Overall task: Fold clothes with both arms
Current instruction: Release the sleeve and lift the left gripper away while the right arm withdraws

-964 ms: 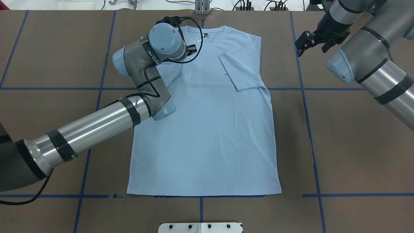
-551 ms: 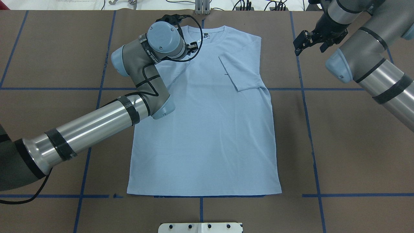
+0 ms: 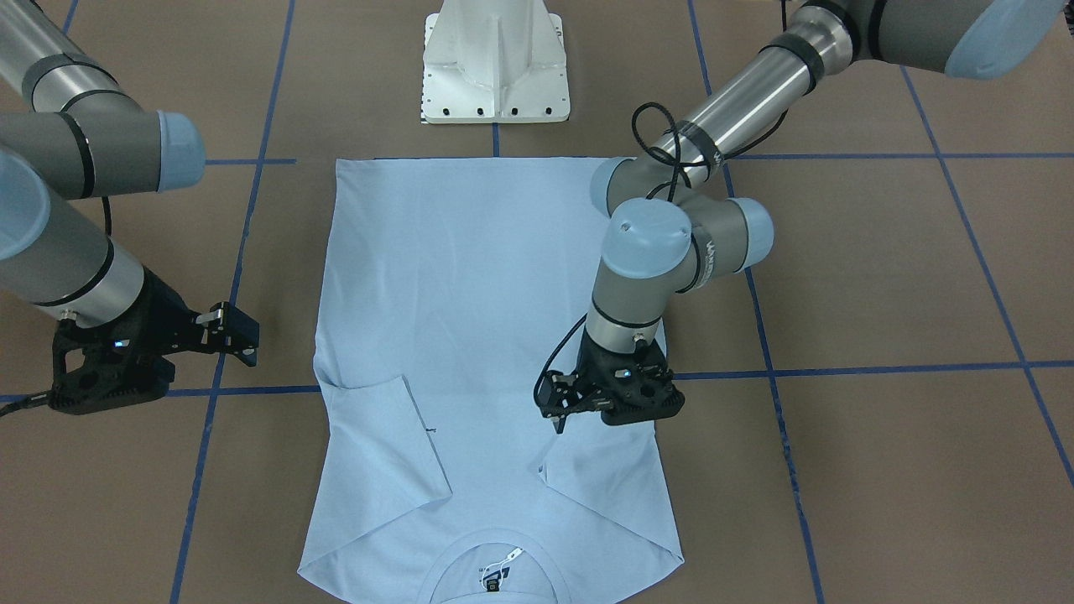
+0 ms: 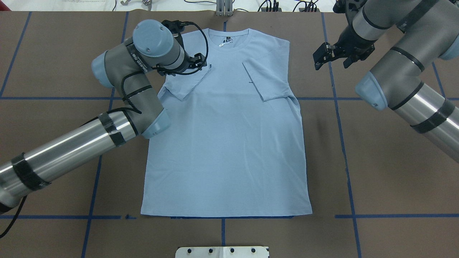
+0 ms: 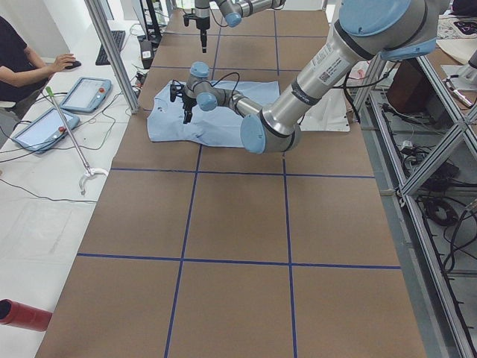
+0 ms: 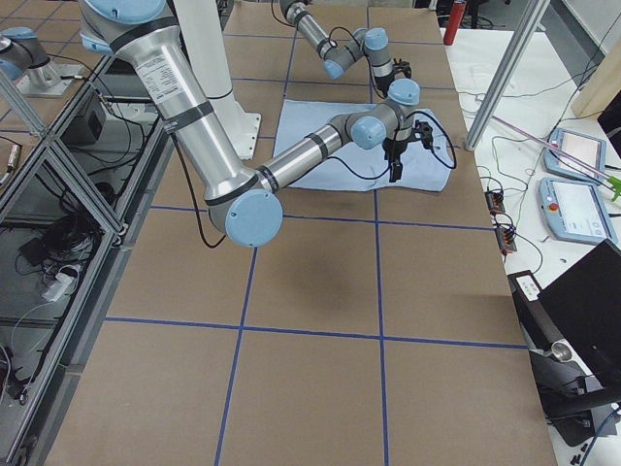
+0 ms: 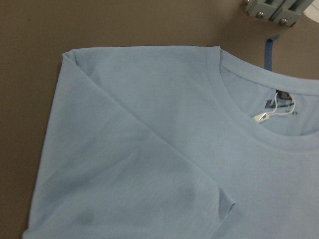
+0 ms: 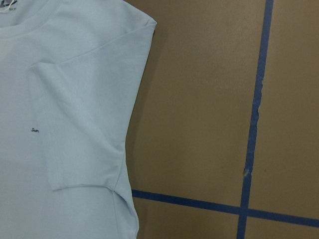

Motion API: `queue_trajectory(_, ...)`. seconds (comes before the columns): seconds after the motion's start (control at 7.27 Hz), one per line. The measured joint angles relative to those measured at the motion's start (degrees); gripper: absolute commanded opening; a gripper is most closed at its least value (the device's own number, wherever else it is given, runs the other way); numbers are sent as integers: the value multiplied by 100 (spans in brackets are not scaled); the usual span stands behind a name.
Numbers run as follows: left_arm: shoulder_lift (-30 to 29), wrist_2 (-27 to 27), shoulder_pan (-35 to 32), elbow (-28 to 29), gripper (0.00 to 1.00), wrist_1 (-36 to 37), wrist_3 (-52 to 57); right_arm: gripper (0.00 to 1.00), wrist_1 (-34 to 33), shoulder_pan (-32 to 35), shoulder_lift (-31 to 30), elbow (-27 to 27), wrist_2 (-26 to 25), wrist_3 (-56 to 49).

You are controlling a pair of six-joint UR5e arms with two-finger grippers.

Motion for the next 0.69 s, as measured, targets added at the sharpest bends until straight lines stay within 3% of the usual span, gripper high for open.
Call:
queue_trajectory(0.41,1081,-578,-29,-2768,100,1629,556,100,28,-403,-1389,1713,-214,830)
queue_trajectory(0.69,1455,-726,-246,-3536,100,1974,1387,100,28,-532,-1797,2217,-234,1302)
